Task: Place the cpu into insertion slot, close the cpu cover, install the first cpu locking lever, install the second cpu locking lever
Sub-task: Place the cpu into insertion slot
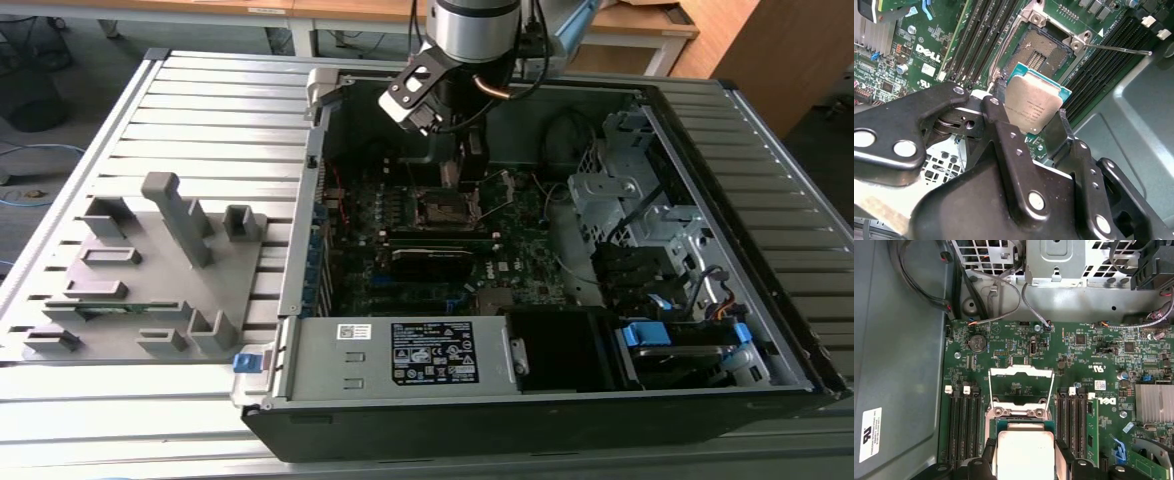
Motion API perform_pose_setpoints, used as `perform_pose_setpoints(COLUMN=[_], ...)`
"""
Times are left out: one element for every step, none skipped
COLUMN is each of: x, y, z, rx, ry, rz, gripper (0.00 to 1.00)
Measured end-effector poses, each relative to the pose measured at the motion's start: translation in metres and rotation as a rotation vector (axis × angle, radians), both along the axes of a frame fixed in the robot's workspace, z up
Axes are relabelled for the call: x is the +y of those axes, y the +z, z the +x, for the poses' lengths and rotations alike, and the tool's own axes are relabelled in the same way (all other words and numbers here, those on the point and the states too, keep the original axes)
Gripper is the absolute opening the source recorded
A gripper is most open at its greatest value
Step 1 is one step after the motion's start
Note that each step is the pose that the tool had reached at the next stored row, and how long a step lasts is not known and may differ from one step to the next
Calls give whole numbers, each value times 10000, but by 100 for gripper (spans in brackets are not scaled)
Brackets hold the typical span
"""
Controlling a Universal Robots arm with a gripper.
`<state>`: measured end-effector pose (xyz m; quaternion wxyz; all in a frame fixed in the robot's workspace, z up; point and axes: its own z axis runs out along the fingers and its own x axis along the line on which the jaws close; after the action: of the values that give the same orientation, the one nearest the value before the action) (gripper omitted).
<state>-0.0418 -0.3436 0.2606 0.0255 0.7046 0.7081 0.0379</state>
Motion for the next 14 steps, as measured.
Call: perform_pose_setpoints(x=[0, 0, 0, 0, 1, 0, 0, 0, 0, 0, 0, 0, 0, 0], y=[0, -1, -2, -6, -10, -15, -19, -22, -24, -25, -37, -42, -42, -42], z=[0, 0, 0, 0, 0, -1, -1, -1, -1, -1, -1, -1, -1, -1], rx=[0, 0, 0, -1, -2, -1, 0, 0, 1, 2, 0, 0, 0, 1], ry=[0, 0, -1, 0, 0, 0, 0, 0, 0, 0, 0, 0, 0, 0], rz=[0, 1, 1, 4, 5, 2, 1, 0, -1, -2, 1, 0, 0, 0], gripper=[54, 54, 54, 54, 54, 54, 54, 54, 54, 54, 54, 54, 54, 54])
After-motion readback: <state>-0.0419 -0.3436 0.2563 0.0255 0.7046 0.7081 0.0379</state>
